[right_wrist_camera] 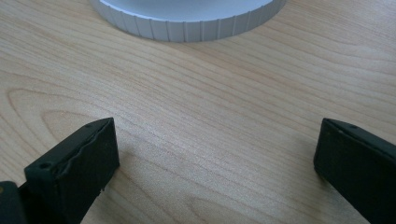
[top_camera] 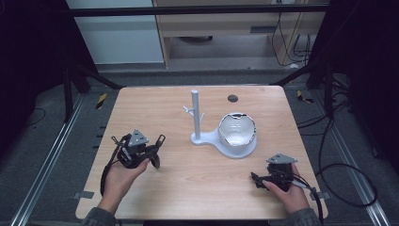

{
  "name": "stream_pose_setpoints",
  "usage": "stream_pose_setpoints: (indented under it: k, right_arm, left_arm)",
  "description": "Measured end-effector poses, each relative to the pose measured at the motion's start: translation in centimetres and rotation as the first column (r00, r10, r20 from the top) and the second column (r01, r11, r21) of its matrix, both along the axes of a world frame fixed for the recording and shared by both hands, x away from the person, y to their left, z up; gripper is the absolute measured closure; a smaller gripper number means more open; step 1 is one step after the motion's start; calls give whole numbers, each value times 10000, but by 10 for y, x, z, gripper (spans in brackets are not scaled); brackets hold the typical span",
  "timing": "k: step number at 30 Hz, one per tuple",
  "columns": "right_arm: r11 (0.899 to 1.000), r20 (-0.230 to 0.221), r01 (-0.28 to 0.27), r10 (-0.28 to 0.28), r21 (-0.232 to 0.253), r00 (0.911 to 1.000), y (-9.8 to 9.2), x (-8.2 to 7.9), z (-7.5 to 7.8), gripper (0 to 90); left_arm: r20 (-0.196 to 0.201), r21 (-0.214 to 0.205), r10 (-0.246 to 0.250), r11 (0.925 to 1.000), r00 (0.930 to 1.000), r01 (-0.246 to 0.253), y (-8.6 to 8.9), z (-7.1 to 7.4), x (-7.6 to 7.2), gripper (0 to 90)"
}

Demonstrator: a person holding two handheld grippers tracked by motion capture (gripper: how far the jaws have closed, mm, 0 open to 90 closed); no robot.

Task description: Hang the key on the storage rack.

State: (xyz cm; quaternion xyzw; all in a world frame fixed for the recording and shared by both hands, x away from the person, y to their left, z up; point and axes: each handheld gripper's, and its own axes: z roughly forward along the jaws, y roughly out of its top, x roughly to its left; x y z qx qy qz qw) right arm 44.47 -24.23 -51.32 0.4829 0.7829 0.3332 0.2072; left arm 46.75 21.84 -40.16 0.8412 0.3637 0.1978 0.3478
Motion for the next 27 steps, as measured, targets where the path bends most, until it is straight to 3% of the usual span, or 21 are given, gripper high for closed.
stream_pose_setpoints:
  k: [27]
  right_arm:
    - [10000,2,-2,2,0,10000,0,0,0,4]
  left_arm:
    - [76,-16,-583,9983,9983,583,-32,0,-5,805]
